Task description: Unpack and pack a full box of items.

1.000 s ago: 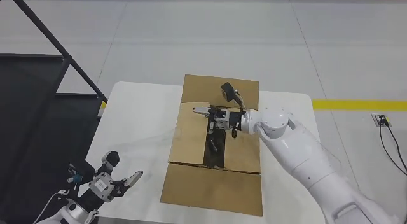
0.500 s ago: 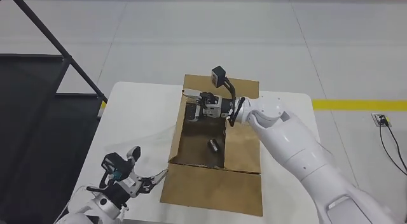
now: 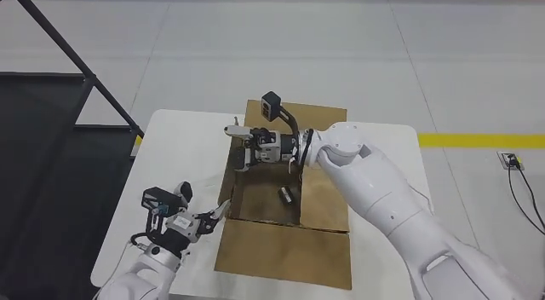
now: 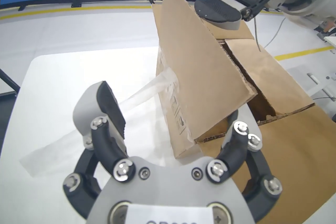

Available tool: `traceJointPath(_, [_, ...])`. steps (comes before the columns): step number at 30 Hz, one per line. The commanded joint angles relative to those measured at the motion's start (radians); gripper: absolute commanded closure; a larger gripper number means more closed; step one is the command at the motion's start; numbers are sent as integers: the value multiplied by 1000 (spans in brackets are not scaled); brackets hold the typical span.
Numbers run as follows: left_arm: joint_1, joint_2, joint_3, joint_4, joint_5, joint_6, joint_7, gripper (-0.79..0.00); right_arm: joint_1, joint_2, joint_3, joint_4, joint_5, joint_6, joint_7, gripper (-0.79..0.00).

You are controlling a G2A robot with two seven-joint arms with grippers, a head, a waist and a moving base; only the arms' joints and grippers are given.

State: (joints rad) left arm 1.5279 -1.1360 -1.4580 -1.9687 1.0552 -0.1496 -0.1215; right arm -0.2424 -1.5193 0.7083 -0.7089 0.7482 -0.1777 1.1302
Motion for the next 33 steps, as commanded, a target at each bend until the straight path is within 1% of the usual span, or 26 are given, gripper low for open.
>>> traceJointPath(1, [3,-1,-8,3,-17,8,5,-785,6,-7,-1,21,4,-6,17,-785])
traceJointPath(4, [11,-4,-29,6,-55,32,24,-785,12,-15,3,48,5,-24,33,-785])
traceJointPath(8, [30,-4,-85,15,-79,60,45,-785,14,-13,30,84,2,-75,35,-785])
traceJointPath(13, [52,-1,-167,62,-111,72,50,-785,3,16,101,117,2,-140,49,-785])
traceJointPath(17, [53,1,-209,109,-145,41,39,-785,-12,48,162,137,-4,-160,58,-785])
traceJointPath(20, [47,3,-228,142,-150,22,22,-785,-28,67,200,130,-6,-157,59,-785])
traceJointPath(25, [25,5,-225,182,-99,-2,14,-785,-58,95,258,99,-8,-153,60,-785])
traceJointPath(28, [28,3,-222,174,-116,-7,38,-785,-77,110,284,73,-26,-149,55,-785])
traceJointPath(30, [39,3,-225,153,-114,-25,50,-785,-86,120,291,61,-74,-145,17,-785])
traceJointPath(33, [80,7,-218,91,-63,-111,53,-785,-107,127,297,26,-124,-137,-49,-785])
